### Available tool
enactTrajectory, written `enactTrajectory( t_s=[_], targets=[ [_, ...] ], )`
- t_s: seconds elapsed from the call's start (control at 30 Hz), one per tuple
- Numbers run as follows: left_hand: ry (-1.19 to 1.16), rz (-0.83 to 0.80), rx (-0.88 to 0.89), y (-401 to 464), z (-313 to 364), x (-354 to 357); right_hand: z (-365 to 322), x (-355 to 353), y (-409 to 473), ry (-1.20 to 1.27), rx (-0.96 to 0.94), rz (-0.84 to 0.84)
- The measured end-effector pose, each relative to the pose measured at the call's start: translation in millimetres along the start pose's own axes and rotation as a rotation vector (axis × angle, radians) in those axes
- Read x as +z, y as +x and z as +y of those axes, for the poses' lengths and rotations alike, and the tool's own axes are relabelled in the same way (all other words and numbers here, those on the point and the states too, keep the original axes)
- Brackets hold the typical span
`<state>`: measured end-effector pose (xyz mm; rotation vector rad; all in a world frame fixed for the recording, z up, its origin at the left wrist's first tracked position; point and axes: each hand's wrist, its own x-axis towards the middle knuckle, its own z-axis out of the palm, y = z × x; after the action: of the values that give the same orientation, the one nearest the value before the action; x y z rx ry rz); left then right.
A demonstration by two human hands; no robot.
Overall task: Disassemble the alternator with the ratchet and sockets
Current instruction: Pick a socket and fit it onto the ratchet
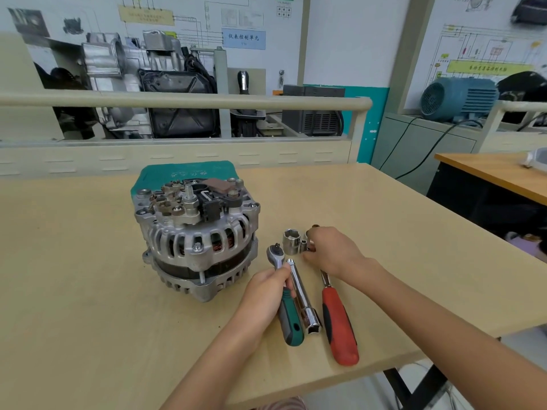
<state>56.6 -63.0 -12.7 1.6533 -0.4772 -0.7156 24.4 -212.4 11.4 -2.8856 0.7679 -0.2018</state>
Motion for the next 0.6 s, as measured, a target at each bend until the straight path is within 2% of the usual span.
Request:
enactTrajectory(
  t_s=[0.07,0.13,0.27,0.33,0.4,0.47,0.6],
  targets=[
    [-0.007,-0.006,0.015,-1.8,0.5,-1.1,3.7,-6.0,0.7,0.169,0.044,0.019],
    [-0.074,-0.044,0.028,-5.4,1.4,-2.2,5.9,-17.4,-2.8,0.483,0.140,0.012],
    [-0.263,-0.148,0.096,-13.4,7.7,-2.1,4.6,-37.3,-15.2,1.418,0.354,-0.266],
    [-0.261,-0.173,0.138,-16.6,12.5,-3.9,3.0,-39.6,-18.7,1.686,0.397,-0.384],
    [-0.213,-0.185,0.175,-21.2,19.0,-8.2,1.6,-38.2,-20.7,1.757,0.397,-0.446],
    [-0.085,-0.147,0.261,-26.8,22.2,-13.8,-0.2,-36.8,-24.0,1.720,0.377,-0.479],
    [0.118,0.055,0.421,-34.1,18.9,-25.0,-6.8,-40.3,-33.8,1.612,0.286,-0.564]
  ],
)
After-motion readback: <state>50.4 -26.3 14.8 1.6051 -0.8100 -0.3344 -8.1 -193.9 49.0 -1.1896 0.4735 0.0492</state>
